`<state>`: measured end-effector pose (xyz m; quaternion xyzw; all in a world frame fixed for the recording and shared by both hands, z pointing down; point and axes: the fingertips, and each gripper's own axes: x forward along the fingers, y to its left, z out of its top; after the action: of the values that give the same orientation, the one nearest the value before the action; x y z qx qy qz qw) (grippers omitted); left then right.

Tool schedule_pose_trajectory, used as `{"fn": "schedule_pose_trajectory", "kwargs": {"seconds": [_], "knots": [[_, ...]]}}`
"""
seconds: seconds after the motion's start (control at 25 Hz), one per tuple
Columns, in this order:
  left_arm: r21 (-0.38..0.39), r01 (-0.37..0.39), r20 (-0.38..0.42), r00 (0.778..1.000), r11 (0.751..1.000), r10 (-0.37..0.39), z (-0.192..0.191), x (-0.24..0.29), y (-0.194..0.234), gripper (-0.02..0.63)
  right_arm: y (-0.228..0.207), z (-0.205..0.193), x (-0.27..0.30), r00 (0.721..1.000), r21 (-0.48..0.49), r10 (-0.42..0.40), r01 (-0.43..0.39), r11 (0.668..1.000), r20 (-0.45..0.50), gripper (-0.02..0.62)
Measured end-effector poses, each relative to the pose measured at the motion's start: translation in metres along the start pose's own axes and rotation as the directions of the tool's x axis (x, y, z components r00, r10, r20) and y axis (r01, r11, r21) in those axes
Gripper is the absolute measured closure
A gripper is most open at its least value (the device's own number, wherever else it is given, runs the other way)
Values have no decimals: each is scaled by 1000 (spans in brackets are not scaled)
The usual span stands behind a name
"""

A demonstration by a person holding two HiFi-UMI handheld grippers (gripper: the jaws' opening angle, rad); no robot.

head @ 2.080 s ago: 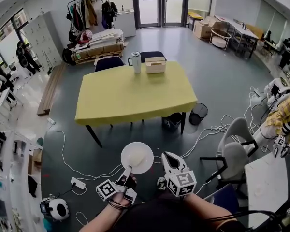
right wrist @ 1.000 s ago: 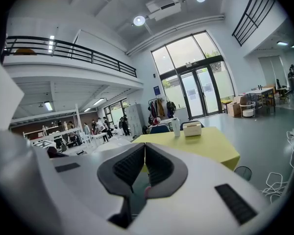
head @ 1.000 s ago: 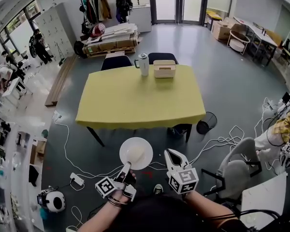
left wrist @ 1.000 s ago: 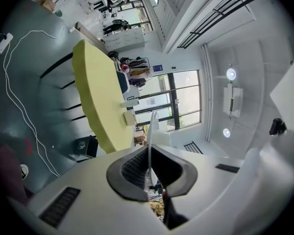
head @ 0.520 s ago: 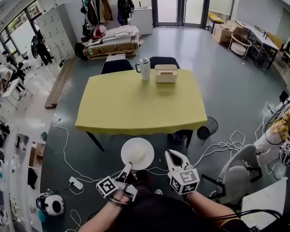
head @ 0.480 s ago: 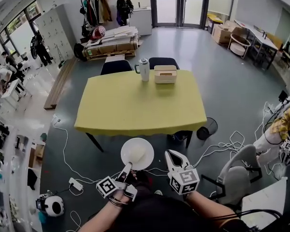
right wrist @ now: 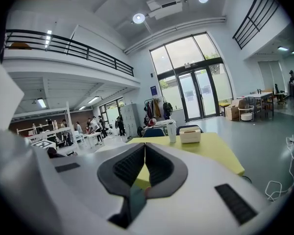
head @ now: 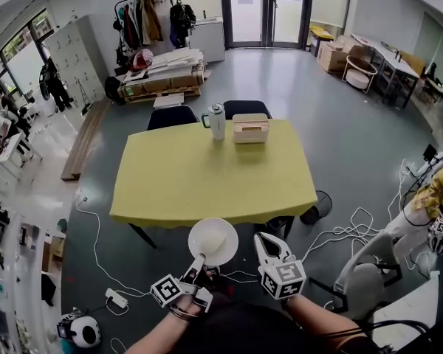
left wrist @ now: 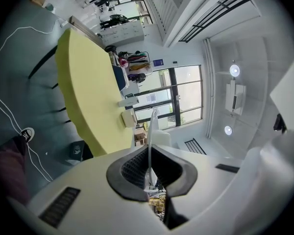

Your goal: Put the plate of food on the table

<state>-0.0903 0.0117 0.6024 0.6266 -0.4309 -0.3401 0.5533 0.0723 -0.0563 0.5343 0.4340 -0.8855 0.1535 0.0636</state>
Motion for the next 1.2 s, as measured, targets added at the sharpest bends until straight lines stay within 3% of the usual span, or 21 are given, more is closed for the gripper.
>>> {"fn": "schedule_pose_trajectory", "kwargs": {"seconds": [0.12,0.28,0.84,1.0,1.2], "knots": [[16,-18,-21,1000,1000,18,20,15,5,591,-5,11,25,1000,2,-15,15,1000,1,583],[-25,8,-44,999,1000,-9,46,43,3,591,-9,21,58,999,15,-38,38,999,-2,583],[-2,3,-195,981,1000,-3,148,128,17,589,-15,67,181,993,51,-118,118,992,6,583],[38,-16,-236,971,999,25,168,147,28,589,-23,75,204,989,60,-148,147,987,10,583],[19,-20,-261,965,1000,25,176,168,37,589,-33,78,213,984,50,-176,176,983,-2,583]]}}
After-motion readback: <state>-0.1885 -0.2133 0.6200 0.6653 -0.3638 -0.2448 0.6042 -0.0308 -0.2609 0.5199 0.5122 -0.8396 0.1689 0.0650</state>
